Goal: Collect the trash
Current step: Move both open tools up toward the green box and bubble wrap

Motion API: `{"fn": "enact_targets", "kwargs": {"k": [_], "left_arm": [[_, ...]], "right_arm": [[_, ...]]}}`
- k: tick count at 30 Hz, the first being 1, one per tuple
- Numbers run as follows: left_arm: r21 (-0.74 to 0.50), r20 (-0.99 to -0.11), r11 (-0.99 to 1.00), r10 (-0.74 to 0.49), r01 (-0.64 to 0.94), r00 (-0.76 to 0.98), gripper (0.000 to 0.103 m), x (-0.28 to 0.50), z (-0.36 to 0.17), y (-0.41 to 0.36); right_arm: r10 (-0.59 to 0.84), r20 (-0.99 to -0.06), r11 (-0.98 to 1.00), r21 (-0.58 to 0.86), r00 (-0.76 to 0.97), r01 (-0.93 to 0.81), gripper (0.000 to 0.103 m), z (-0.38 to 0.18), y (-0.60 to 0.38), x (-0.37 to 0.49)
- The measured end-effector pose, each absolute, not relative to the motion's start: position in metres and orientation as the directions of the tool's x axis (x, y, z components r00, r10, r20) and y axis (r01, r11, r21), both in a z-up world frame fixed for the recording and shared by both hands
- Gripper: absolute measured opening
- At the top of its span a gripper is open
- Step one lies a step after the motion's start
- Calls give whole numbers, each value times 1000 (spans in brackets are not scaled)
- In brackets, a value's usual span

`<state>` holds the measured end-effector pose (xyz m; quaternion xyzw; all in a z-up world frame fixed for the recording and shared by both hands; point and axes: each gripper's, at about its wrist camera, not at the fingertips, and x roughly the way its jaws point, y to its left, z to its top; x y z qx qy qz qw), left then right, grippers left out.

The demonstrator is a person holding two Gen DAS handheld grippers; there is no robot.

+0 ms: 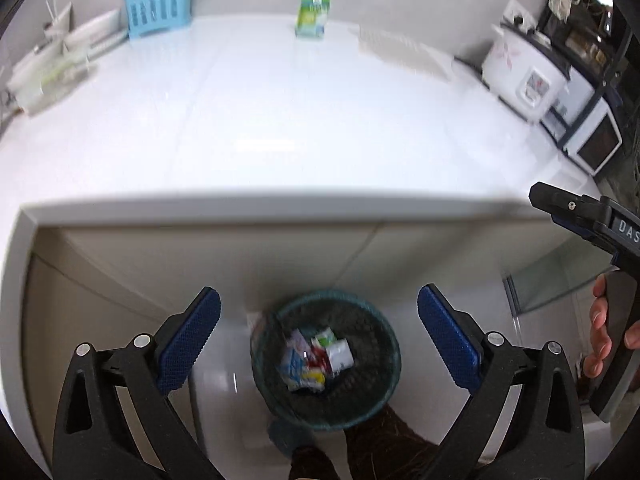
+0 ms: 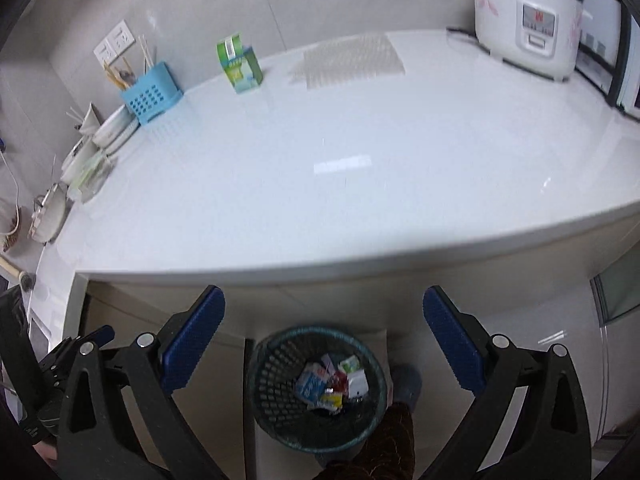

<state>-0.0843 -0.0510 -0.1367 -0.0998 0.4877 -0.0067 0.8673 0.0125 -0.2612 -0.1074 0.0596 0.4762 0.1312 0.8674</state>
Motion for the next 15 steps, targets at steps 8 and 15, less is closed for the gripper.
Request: {"fn": "enact_targets", "kwargs": {"k": [8,15], "left_arm": [[-153,-806,983,-64,-102,589,97,-33,-84,-41],[-135,-797,981,-25,-137,604,97,12,-66,-34]], "right_arm": [[261,-786,965,207,561,-160,95,-66,-267,67],[242,-793,970,202,559,-133,95,-56,-274,117]]}}
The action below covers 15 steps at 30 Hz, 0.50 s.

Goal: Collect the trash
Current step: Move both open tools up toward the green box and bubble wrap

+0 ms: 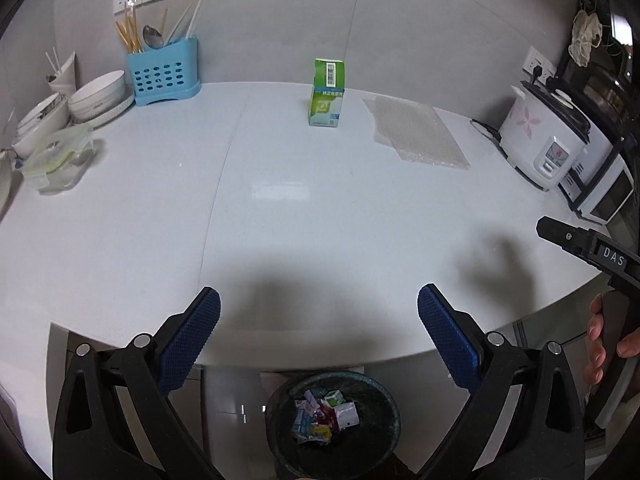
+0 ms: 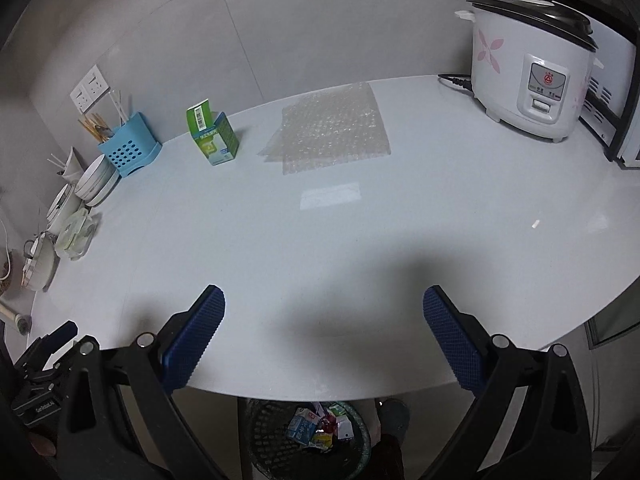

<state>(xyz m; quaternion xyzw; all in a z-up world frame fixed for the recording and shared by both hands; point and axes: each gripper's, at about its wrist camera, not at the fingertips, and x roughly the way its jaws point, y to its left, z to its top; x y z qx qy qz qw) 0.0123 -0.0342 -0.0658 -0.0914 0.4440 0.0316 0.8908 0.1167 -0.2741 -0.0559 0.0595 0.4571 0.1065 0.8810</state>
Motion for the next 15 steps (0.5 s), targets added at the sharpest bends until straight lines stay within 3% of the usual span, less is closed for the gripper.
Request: {"fn": "enact_targets", "kwargs": {"k": [15], "left_arm": [[-141,-792,974,-3,-178,610,97,116,-67,-44]], "right_arm": [[251,-805,968,191,537,-165,95,-55,-282,220]]}}
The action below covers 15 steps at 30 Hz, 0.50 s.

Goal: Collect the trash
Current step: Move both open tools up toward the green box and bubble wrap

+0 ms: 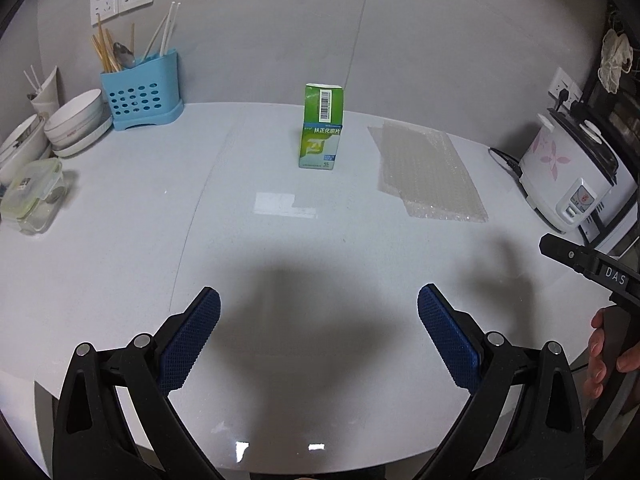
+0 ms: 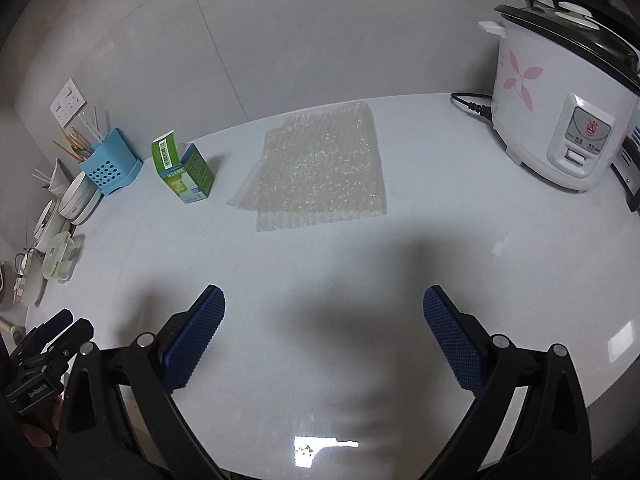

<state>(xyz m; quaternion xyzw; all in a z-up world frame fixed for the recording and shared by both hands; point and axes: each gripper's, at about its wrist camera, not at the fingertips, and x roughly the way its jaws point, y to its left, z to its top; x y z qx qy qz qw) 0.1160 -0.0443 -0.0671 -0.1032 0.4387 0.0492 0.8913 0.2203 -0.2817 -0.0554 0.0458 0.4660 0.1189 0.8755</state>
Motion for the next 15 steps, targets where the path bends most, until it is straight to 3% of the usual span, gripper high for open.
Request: {"fn": "enact_targets", "kwargs": {"k": [15], "left_arm": [[-134,-808,965,25,-225,588,97,226,-98,-32]], "right_arm": [[239,-853,969,181,463,-166,95,-91,-268,322]]}}
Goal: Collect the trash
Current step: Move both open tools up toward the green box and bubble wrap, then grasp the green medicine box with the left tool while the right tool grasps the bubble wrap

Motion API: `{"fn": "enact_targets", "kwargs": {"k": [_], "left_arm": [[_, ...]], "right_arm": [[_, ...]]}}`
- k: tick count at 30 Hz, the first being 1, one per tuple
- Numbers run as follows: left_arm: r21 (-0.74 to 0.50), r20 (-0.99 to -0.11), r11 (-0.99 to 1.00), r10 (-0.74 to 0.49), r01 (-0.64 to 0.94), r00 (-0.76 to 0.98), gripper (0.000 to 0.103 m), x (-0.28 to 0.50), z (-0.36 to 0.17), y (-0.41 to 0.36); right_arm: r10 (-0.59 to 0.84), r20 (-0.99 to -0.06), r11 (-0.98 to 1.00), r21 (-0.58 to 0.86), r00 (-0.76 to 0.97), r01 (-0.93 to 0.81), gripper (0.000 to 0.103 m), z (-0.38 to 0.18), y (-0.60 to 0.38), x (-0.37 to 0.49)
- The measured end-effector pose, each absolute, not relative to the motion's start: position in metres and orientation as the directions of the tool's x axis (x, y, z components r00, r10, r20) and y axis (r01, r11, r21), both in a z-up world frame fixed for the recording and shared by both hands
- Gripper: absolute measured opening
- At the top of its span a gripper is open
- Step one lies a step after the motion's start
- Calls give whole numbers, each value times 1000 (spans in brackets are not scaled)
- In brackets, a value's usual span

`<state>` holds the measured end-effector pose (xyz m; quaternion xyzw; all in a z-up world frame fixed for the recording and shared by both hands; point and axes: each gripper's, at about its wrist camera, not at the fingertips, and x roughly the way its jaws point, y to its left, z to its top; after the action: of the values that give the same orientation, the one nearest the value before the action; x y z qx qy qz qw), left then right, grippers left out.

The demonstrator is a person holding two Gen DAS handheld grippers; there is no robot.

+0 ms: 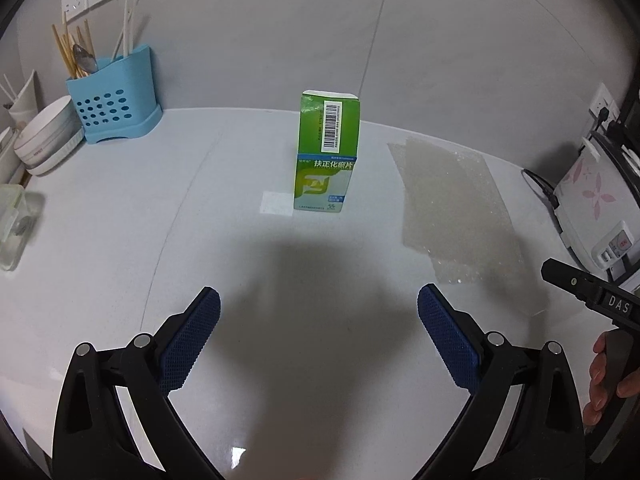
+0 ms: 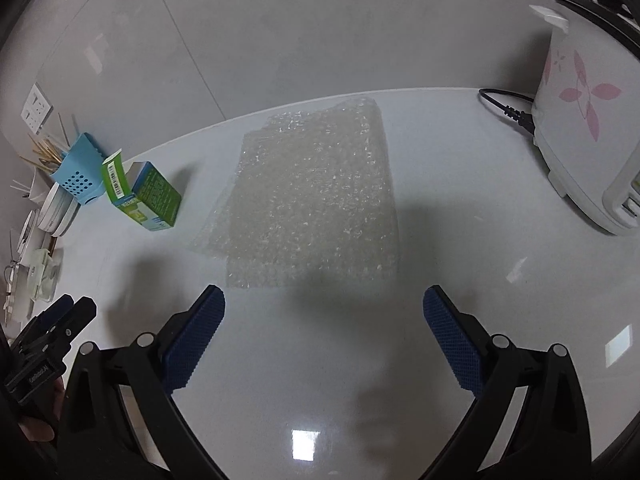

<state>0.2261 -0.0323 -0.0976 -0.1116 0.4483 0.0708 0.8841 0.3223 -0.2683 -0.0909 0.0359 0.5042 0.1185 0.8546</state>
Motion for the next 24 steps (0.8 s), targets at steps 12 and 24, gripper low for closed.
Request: {"fn": "enact_targets", "kwargs": {"k": [12,24], "left_arm": [[-113,-814,958,62,-263,577,97,313,-122,-14],[-54,-826,963,104,-263,553,95,361,-139,-13]], "right_arm": [[166,-913,983,122,373,-140,95,-133,-251,404],[68,-942,994,36,328,-101,97,-160,-229,430]]}}
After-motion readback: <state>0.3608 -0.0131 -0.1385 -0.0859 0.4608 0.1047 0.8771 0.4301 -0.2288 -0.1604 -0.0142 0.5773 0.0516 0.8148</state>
